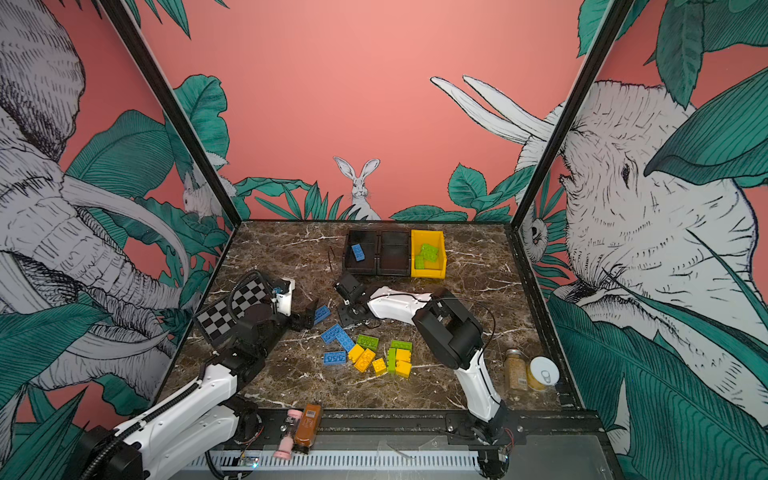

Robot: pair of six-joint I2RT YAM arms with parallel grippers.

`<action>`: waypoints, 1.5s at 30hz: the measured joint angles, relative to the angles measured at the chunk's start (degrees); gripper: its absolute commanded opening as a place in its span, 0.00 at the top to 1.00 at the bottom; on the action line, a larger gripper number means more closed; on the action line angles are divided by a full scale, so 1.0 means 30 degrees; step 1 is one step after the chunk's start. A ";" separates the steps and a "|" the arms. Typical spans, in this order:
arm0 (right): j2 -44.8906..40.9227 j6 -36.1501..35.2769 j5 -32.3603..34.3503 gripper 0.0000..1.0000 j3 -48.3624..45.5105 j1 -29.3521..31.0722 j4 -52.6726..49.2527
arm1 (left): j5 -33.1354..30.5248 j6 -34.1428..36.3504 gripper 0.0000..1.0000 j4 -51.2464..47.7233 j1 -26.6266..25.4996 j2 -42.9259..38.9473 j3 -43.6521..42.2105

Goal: Sort the legos into containers by color
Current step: 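Return the right gripper to the blue bricks and grasp another one, then carry the blue brick with the right gripper and release it into the black bin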

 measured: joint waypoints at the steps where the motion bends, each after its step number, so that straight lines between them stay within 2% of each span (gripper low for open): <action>1: 0.0007 0.0022 0.0000 0.55 0.0000 0.0000 0.0000 | 0.0000 0.0000 0.01 0.0000 0.0000 0.0000 0.0000; 9: 0.0022 0.0029 -0.0124 0.65 0.0000 -0.0291 0.0117 | 0.0000 0.0007 0.01 0.0000 0.0000 0.0000 0.0000; 21: -0.1545 -0.0933 -0.0153 0.67 0.0415 -0.2091 -0.0386 | -0.0007 0.0000 0.01 -0.0015 0.0000 0.0000 0.0000; 28: -0.1056 -0.2091 -0.0102 0.67 0.4364 -0.3942 -0.0896 | 0.0007 0.0007 0.01 -0.0022 0.0000 -0.0007 0.0000; 36: 0.2688 -0.3067 0.0000 0.67 1.0790 -0.5501 -0.1974 | 0.0015 0.0015 0.01 -0.0058 0.0000 -0.0058 0.0000; 45: 0.6674 -0.3315 -0.0044 0.67 1.4702 -0.5858 -0.3286 | 0.0007 0.0066 0.01 -0.0058 0.0000 -0.0182 0.0000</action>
